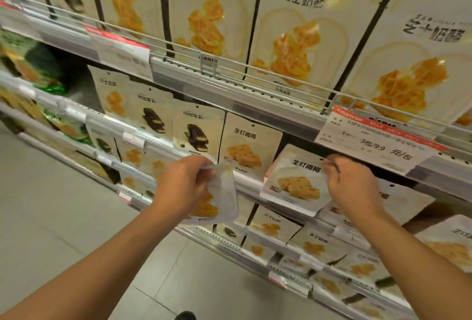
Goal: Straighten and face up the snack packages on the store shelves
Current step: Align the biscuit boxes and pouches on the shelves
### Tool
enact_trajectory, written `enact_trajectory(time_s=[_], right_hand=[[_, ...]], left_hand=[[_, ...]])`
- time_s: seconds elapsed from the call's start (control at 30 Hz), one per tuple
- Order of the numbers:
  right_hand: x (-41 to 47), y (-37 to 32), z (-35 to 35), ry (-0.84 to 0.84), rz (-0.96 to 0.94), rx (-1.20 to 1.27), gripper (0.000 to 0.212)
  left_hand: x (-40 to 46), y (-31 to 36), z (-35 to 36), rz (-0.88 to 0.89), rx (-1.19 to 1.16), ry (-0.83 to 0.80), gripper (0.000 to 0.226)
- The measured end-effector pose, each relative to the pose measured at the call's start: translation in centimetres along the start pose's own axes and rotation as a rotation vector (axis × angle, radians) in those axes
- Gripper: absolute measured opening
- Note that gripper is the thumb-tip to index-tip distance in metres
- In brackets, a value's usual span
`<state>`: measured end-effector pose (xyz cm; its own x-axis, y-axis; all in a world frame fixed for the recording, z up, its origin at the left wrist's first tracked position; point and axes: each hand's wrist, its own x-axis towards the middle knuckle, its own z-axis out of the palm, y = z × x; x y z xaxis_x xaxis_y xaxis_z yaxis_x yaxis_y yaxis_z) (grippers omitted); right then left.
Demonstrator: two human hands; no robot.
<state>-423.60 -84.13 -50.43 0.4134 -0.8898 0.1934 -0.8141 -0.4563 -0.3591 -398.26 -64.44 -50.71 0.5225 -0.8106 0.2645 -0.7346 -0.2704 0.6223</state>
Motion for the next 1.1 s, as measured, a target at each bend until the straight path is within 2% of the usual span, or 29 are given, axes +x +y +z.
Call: enact_trajectory(time_s=[0.13, 0.23, 0.3, 0.43, 0.53, 0.67, 0.8, 0.93, 1.03, 1.1], right_hand=[[1.1, 0.6, 0.1, -0.057, 0.088, 0.018, 0.021], [1.8, 1.3, 0.0, -0.096, 0.124, -0.059, 0.023], [2.1, 1.1, -0.1, -0.054, 0.113, -0.134, 0.016], [2.7, 0.3, 0.4, 0.082, 0.038, -0.213, 0.024], [3.0, -0.2, 1.1, 0.016, 0.053, -0.19, 0.009], [3.3, 0.1, 1.9, -0.033, 0.089, -0.227, 0.005], [3.6, 0.1, 2.0, -0.094, 0.216, -0.161, 0.027], [3.5, -0.4, 1.4, -0.096, 0.176, -0.123, 0.033], [2.3, -1.9, 0.8, -0.053, -0.017, -0.244, 0.007], [1.0, -3.1, 1.3, -0.07, -0.168, -0.231, 0.032]], left_hand=[[0.1, -1.3, -0.4, -0.013, 0.004, -0.04, 0.008], [0.4, -1.6, -0.1, -0.018, -0.005, -0.05, 0.008], [0.8, -1.4, 0.2, -0.001, -0.004, -0.049, 0.006], [1.6, -0.8, 0.7, -0.027, -0.066, -0.076, 0.006], [2.0, -0.4, 0.9, -0.026, -0.081, -0.093, 0.007], [2.0, -0.6, 0.8, -0.035, -0.063, -0.089, 0.007], [1.7, -0.6, 0.6, -0.047, -0.029, -0.068, 0.007], [1.4, -0.2, 0.5, -0.043, -0.011, -0.058, 0.007], [0.8, 0.1, 0.4, -0.067, -0.016, -0.053, 0.007], [0.0, 0.4, 0.3, -0.079, 0.001, -0.059, 0.008]])
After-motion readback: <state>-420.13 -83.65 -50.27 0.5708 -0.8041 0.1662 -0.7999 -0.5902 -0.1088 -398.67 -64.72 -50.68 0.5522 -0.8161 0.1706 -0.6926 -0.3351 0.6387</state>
